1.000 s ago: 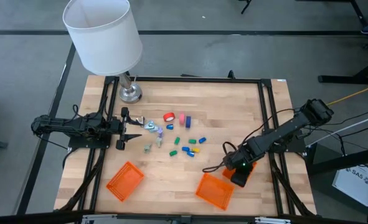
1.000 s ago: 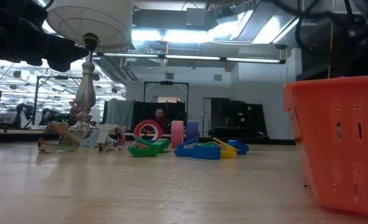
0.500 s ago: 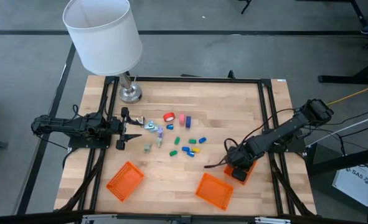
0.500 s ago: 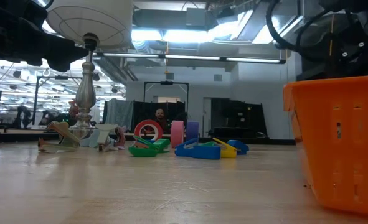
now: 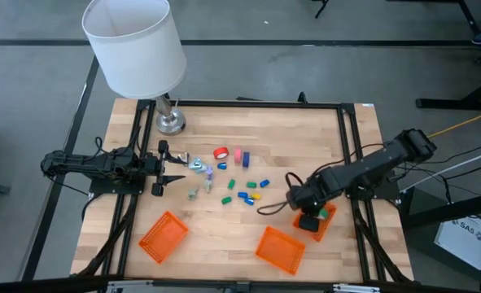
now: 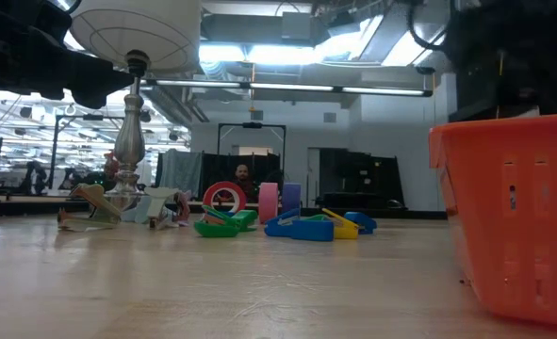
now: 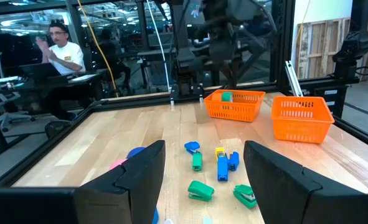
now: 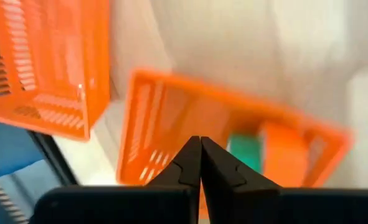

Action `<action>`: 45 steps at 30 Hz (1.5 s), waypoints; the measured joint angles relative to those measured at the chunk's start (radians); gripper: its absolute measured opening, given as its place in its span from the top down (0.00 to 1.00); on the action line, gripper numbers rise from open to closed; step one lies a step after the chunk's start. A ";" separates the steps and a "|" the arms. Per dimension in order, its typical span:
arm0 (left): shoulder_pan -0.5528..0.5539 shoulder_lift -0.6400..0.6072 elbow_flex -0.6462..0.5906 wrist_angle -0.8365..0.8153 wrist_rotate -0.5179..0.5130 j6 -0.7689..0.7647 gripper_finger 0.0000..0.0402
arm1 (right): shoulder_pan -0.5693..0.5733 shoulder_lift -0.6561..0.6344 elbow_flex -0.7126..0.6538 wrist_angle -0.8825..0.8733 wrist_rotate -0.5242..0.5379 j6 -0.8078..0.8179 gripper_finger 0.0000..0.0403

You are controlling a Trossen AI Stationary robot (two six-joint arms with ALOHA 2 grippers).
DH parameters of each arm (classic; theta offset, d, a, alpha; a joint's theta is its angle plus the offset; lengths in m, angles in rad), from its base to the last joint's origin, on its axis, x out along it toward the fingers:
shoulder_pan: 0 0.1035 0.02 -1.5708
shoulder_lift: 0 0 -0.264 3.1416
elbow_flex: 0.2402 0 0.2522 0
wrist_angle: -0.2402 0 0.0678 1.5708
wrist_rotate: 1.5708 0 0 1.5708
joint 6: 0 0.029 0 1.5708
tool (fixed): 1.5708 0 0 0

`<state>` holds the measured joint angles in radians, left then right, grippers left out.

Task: Pick and place Stapler, Stapler remover, tape
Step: Put the blue tape into the right orange bin

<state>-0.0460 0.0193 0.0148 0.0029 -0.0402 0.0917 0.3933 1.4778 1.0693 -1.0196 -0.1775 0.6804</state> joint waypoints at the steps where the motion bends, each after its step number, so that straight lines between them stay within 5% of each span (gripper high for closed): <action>1: 0.000 0.000 0.000 0.000 0.000 0.000 0.46 | -0.016 0.000 0.015 0.005 0.016 -0.049 0.97; 13: 0.000 0.000 0.000 0.000 0.000 0.000 0.46 | -0.231 0.062 0.108 0.151 0.159 -0.620 0.94; 25: 0.000 0.000 0.000 0.000 0.000 0.000 0.46 | -0.336 0.159 0.117 0.431 0.159 -1.022 0.65; 45: 0.000 0.000 0.000 0.000 0.000 0.000 0.46 | -0.492 0.250 0.117 0.680 0.159 -1.131 0.58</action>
<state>-0.0460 0.0196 0.0150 0.0029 -0.0402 0.0917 -0.0983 1.7279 1.1858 -0.3397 -0.0185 -0.4505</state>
